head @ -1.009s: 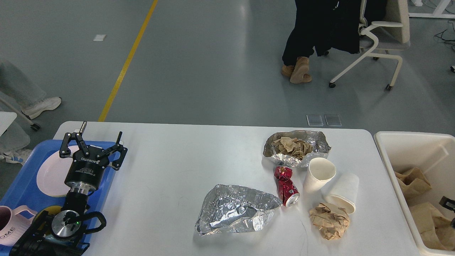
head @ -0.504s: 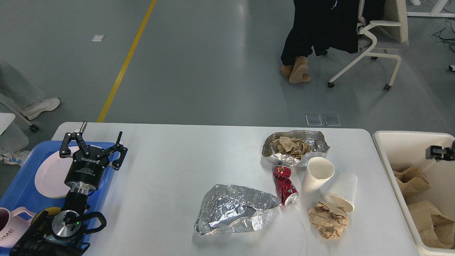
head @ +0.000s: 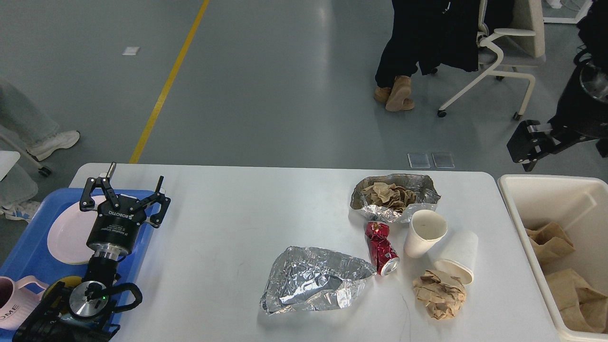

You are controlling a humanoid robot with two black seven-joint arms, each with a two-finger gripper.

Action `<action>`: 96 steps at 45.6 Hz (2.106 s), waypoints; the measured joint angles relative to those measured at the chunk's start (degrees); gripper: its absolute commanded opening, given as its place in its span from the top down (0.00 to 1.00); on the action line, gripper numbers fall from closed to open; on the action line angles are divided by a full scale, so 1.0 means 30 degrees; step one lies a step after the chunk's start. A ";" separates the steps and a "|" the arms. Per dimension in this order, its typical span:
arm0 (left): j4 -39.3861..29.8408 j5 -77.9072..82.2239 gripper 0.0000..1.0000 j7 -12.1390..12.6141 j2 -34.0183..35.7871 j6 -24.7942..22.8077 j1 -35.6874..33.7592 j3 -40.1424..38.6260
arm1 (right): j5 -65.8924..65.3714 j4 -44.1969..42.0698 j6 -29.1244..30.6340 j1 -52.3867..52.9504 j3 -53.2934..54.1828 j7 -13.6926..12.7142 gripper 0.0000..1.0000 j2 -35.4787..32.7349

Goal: Tidy desktop

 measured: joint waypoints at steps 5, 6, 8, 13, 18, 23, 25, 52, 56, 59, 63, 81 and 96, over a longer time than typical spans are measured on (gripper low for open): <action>0.0000 -0.0001 0.04 0.0000 0.0000 0.0004 0.0000 -0.0008 | 0.1066 0.1700 -0.1178 0.1621 -0.0905 0.1026 0.00 0.0134; 0.0000 -0.0001 0.04 0.0000 0.0000 0.0007 0.0000 -0.0009 | 0.1152 0.1913 -0.1334 0.1796 -0.1038 0.1360 0.00 0.0202; 0.0000 -0.0001 0.04 -0.0001 0.0000 0.0008 0.0000 -0.0009 | 0.1265 0.2220 -0.1568 0.2040 -0.1260 0.2084 0.00 0.0404; 0.0000 -0.0004 0.04 -0.0001 0.0000 0.0009 0.0000 -0.0009 | 0.1321 0.2426 -0.1751 0.2191 -0.1436 0.2925 0.00 0.0753; 0.0000 -0.0006 0.04 -0.0001 0.0000 0.0012 0.0000 -0.0010 | 0.1300 0.2441 -0.1745 0.2191 -0.1396 0.3059 0.00 0.0788; 0.0000 -0.0006 0.04 -0.0001 0.0000 0.0013 0.0000 -0.0010 | 0.1185 0.2359 -0.1658 0.2102 -0.1237 0.3060 0.00 0.0753; 0.0000 -0.0006 0.04 -0.0001 0.0000 0.0014 0.0000 -0.0010 | 0.1143 0.2317 -0.1632 0.1931 -0.1198 0.3060 0.00 0.0790; 0.0000 -0.0005 0.04 -0.0001 0.0000 0.0013 -0.0001 -0.0011 | 0.0967 -0.7242 -0.4208 -0.8160 0.3648 0.3013 0.00 0.1716; 0.0000 -0.0004 0.04 0.0000 0.0000 0.0012 -0.0001 -0.0011 | 0.0963 -0.9929 -0.4686 -1.1104 0.3992 0.3017 0.00 0.2814; -0.0001 -0.0004 0.04 0.0000 0.0000 0.0011 -0.0001 -0.0011 | 0.0959 -1.2076 -0.4828 -1.3413 0.4103 0.3018 0.00 0.3743; 0.0000 -0.0004 0.04 -0.0001 0.0000 0.0005 0.0000 -0.0011 | 0.0933 -1.4574 -0.4874 -1.6038 0.4385 0.3019 0.00 0.4902; 0.0000 -0.0003 0.04 -0.0001 -0.0001 -0.0017 0.0000 0.0007 | -0.0222 -2.0840 -0.7088 -2.2229 0.5037 0.3189 0.00 0.9129; 0.0000 -0.0003 0.04 -0.0001 -0.0026 -0.0017 -0.0001 0.0005 | -0.2996 -2.2439 -0.9572 -2.5289 0.5106 0.3359 0.00 0.9572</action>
